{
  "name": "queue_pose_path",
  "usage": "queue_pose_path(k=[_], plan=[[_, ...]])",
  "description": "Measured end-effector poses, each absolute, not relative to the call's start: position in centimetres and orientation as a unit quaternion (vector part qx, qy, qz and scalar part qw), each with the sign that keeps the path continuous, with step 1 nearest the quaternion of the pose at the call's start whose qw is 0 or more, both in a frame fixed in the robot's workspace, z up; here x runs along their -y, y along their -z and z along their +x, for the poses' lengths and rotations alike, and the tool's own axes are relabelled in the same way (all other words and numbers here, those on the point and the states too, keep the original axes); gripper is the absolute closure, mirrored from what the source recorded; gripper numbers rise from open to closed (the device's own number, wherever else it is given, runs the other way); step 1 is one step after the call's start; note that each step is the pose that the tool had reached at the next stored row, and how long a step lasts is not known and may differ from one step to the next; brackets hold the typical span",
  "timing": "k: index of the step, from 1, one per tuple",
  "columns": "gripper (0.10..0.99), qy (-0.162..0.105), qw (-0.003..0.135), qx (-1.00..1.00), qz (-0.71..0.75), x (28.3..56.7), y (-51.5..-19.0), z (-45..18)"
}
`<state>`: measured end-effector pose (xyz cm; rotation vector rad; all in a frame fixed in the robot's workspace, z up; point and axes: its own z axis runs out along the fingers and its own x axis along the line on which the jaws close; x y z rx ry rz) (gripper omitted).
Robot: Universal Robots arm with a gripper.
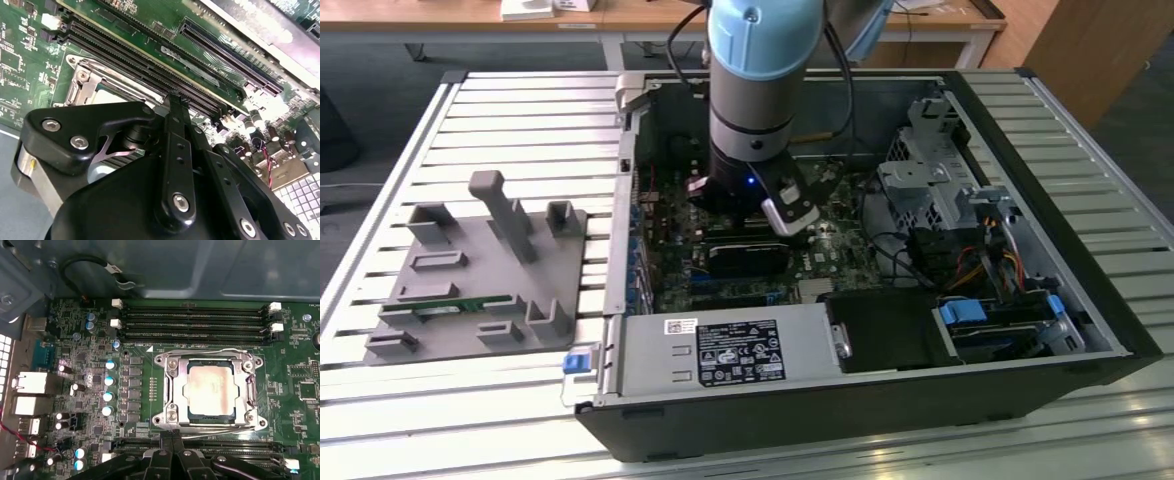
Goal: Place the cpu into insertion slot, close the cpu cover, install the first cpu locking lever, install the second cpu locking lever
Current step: 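Install the second cpu locking lever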
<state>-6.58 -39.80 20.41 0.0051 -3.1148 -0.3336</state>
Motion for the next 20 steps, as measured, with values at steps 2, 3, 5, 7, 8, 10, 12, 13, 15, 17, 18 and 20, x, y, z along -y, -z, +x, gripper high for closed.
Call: queue_pose_path(k=[2,3,5,7,8,10,12,13,15,17,18,20], plan=[[0.980,0.108,0.005,0.994,0.002,39.84,-20.29,-6.64],[0.980,0.108,0.005,0.994,0.002,39.85,-20.22,-6.67],[0.980,0.110,0.005,0.994,0.002,39.87,-20.11,-6.72],[0.980,0.113,0.005,0.994,0.002,39.87,-20.02,-6.75],[0.980,0.114,0.005,0.993,0.002,39.87,-19.97,-6.76],[0.980,0.118,0.005,0.993,0.002,39.87,-19.85,-6.80],[0.980,0.121,0.005,0.993,0.002,39.87,-19.75,-6.87],[0.980,0.123,0.005,0.992,0.002,39.87,-19.70,-6.91],[0.980,0.127,0.005,0.992,0.002,39.87,-19.61,-6.98],[0.980,0.131,0.005,0.991,0.003,39.87,-19.52,-7.07],[0.980,0.133,0.005,0.991,0.003,39.87,-19.48,-7.12],[0.980,0.136,0.005,0.991,0.003,39.87,-19.38,-7.17]])
